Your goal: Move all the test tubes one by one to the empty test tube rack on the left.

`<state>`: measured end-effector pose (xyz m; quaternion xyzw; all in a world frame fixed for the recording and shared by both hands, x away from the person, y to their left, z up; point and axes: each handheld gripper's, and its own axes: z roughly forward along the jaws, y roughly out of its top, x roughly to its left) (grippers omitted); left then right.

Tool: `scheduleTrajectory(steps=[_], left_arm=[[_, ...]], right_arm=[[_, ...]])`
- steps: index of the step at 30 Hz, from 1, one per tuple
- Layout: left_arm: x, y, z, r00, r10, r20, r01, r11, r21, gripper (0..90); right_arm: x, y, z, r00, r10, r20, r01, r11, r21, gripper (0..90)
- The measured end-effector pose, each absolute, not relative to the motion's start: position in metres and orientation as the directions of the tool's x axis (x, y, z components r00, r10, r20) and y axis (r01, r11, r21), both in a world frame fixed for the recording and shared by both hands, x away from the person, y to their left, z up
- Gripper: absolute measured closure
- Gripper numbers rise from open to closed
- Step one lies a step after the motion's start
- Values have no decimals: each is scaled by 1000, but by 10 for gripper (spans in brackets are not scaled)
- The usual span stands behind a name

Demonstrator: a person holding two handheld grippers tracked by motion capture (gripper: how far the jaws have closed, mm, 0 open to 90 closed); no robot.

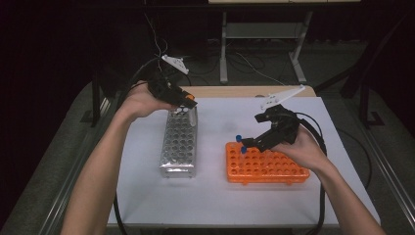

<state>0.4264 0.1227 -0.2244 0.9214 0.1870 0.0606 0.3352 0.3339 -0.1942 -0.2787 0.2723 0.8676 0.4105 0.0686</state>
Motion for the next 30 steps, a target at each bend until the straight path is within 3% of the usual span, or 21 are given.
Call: scheduleTrajectory(steps=[13,30], left_arm=[[464,127,-240,898,440,-16,347,-684,642,686],[492,113,-275,885,465,31,352,-711,609,687]], right_arm=[[312,-249,-296,-791,598,130,481,475,737,2],[299,-280,-319,-757,633,161,526,444,725,2]])
